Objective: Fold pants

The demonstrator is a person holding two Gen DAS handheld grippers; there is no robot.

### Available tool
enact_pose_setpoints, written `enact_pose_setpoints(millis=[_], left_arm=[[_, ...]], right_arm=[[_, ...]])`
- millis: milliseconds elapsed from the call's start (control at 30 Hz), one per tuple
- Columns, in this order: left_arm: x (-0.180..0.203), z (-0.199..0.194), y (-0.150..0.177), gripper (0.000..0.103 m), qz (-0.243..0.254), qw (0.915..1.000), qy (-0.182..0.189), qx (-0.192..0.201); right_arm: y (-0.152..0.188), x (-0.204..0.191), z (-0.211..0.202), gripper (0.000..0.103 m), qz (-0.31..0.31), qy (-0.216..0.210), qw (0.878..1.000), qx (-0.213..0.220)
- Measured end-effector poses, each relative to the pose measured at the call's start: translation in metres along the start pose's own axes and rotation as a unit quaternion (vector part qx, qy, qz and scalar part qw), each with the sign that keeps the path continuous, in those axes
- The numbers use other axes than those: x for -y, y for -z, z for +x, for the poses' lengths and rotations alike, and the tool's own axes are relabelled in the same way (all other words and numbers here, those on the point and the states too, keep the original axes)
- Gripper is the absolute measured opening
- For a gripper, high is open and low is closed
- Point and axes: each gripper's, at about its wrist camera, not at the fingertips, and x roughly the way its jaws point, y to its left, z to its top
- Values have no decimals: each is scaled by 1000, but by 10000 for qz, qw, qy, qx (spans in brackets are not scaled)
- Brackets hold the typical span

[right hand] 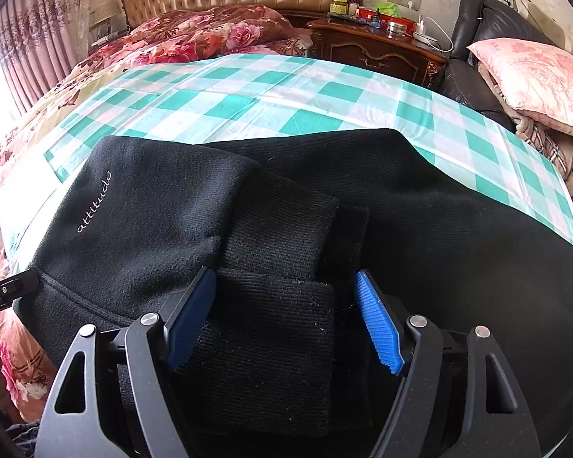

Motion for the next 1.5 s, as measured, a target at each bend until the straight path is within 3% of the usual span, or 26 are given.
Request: enact_pose_setpoints(millis=[200, 333, 533, 667, 800, 933, 1100, 1233, 1300, 1367, 1500], left_arm=[[15, -9, -1, 35, 346, 9992, -172, 131], [29, -15, -3, 34, 523, 9979, -306, 232], [53, -22, -3, 34, 862, 9936, -603, 408], [73, -25, -1, 34, 1207, 9874, -880, 528], [100, -26, 3, 33, 1712, 9746, -1316, 597], [121, -24, 7, 33, 2135, 9609, -1641, 649], [136, -19, 7, 33, 2434, 9480, -1967, 577], [156, -16, 14, 33, 2835, 9304, -2241, 611], [166, -14, 16, 33, 3016, 9219, -2351, 627], [174, -12, 17, 32, 3114, 9171, -2408, 628], [193, -12, 20, 32, 3348, 9076, -2436, 693]], right_arm=[[0, 2, -1, 71, 13, 15, 10000, -43], [-14, 7, -6, 77, 140, -89, 9995, -267], [-60, 0, -35, 87, 183, -515, 9983, -189], [-96, -34, -35, 87, 12, -1271, 9897, -654], [-124, -95, -21, 87, -431, -1740, 9765, -1193], [-138, -141, -3, 87, -895, -1662, 9708, -1479], [-136, -165, 24, 87, -1191, -1567, 9625, -1868], [-133, -171, 34, 87, -1291, -1580, 9582, -2004], [-131, -168, 35, 80, -1330, -1617, 9579, -1964], [-132, -161, 36, 55, -1282, -1518, 9604, -1955], [-138, -134, 24, 36, -978, -1957, 9572, -1892]])
